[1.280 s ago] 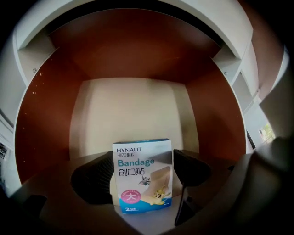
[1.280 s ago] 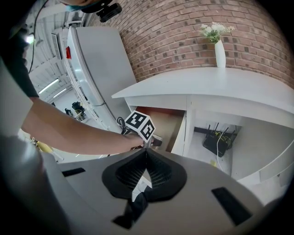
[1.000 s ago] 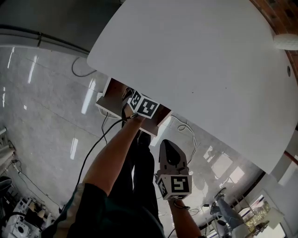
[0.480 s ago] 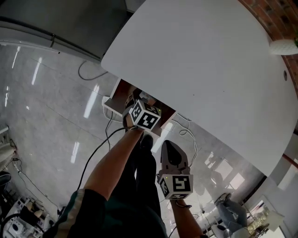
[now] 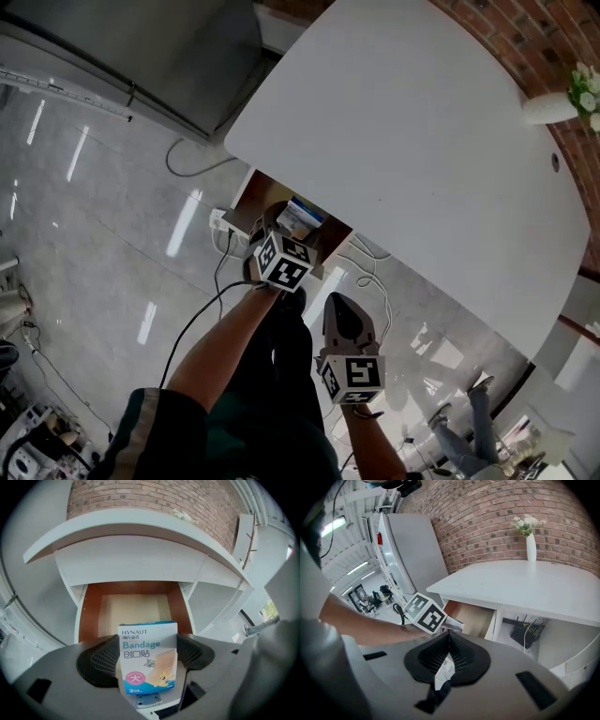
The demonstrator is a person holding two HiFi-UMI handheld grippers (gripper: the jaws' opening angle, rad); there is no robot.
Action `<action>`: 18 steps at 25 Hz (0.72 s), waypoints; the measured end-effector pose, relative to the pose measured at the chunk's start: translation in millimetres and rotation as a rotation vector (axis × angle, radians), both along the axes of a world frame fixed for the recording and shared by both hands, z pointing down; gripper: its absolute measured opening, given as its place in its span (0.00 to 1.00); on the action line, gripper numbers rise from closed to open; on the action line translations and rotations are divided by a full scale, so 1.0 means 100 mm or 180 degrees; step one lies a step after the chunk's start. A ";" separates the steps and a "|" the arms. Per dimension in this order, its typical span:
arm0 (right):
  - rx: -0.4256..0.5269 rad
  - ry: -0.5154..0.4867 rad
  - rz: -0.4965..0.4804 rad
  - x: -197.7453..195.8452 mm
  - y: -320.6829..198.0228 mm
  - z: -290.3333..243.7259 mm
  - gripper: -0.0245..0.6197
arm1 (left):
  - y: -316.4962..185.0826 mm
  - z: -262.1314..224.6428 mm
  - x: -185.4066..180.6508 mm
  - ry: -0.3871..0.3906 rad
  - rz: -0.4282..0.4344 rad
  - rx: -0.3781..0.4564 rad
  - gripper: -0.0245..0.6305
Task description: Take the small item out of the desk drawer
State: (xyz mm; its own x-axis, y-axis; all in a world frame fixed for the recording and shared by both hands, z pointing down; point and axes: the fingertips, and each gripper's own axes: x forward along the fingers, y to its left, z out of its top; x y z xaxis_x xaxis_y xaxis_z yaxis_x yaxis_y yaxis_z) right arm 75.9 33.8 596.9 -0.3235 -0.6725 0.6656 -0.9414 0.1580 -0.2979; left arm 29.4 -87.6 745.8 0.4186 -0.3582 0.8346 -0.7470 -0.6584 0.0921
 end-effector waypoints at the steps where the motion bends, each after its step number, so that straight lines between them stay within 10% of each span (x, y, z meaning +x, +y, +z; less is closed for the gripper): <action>1: 0.0006 0.0004 0.0000 0.00 0.01 -0.03 0.08 | 0.03 -0.07 -0.01 0.0009 0.0001 0.0023 0.64; 18: 0.0308 0.0107 -0.0203 0.04 0.12 -0.80 0.07 | 0.66 -1.21 -0.18 0.0085 0.0000 0.0185 0.64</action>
State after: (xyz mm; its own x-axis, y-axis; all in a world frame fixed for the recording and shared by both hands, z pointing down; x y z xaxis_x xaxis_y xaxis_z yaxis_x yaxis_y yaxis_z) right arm 80.3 46.0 517.0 -0.3462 -0.7129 0.6099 -0.9378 0.2444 -0.2467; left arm 11.8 -21.4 625.2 0.4405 -0.4056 0.8009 -0.7447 -0.6633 0.0737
